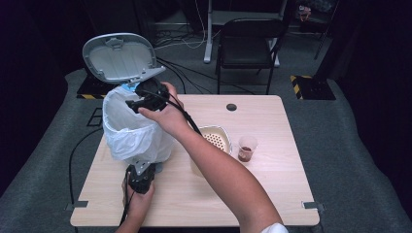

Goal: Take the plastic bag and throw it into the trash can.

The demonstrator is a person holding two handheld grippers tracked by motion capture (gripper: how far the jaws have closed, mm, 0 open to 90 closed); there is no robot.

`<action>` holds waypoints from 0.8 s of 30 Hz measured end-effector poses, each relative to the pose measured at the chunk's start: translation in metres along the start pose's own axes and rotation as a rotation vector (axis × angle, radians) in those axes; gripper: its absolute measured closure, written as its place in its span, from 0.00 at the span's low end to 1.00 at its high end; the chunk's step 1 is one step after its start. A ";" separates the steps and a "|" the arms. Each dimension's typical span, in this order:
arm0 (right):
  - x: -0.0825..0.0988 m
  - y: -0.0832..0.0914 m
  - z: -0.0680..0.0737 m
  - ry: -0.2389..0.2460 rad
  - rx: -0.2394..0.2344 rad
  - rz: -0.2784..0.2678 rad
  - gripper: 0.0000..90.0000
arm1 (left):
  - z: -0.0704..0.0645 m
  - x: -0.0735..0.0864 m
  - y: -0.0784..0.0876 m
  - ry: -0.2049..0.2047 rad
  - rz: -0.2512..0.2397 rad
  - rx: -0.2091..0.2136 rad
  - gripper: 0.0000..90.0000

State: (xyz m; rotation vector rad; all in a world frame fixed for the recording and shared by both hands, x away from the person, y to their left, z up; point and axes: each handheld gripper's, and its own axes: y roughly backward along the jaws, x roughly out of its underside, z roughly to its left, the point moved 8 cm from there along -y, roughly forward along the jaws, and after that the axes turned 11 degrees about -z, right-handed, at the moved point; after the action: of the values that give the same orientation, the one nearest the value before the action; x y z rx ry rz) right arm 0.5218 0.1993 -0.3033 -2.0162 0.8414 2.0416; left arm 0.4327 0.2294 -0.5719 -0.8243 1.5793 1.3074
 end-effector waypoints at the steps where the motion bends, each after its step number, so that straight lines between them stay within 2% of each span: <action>1: 0.000 0.002 -0.001 -0.003 0.000 -0.001 0.57 | 0.000 0.001 0.001 0.011 0.020 0.004 1.00; 2: -0.001 0.004 -0.002 -0.011 -0.001 -0.005 0.57 | -0.001 0.001 0.001 0.020 0.020 0.002 1.00; 3: -0.001 0.007 -0.003 -0.015 0.000 -0.008 0.58 | 0.000 0.000 0.001 0.002 0.016 0.006 1.00; 5: -0.003 0.015 -0.006 -0.018 0.008 -0.011 0.60 | 0.000 0.000 0.001 0.002 0.014 0.008 1.00; 9: -0.006 0.041 -0.018 0.025 0.040 -0.024 0.64 | -0.002 0.001 0.001 0.022 0.014 0.004 1.00; 12: 0.000 0.058 -0.029 0.037 0.066 -0.013 0.66 | -0.001 0.001 0.001 0.017 0.019 0.008 1.00; 18: 0.031 0.085 -0.062 0.005 0.140 0.018 0.67 | -0.001 0.001 0.001 0.020 0.013 0.006 1.00; 20: 0.044 0.093 -0.071 -0.022 0.160 0.023 0.68 | 0.002 0.001 0.002 -0.039 0.021 0.017 1.00; 21: 0.048 0.095 -0.074 -0.030 0.164 0.031 0.68 | 0.001 0.000 0.000 -0.036 0.005 0.019 1.00; 24: 0.070 0.108 -0.083 -0.045 0.183 0.057 0.68 | 0.001 0.000 0.000 -0.029 -0.001 0.015 1.00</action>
State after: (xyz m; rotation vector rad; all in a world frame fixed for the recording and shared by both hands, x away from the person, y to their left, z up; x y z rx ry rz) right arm 0.5366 0.0502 -0.3348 -1.8635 1.0460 1.9511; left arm 0.4332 0.2303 -0.5715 -0.7933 1.5637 1.2994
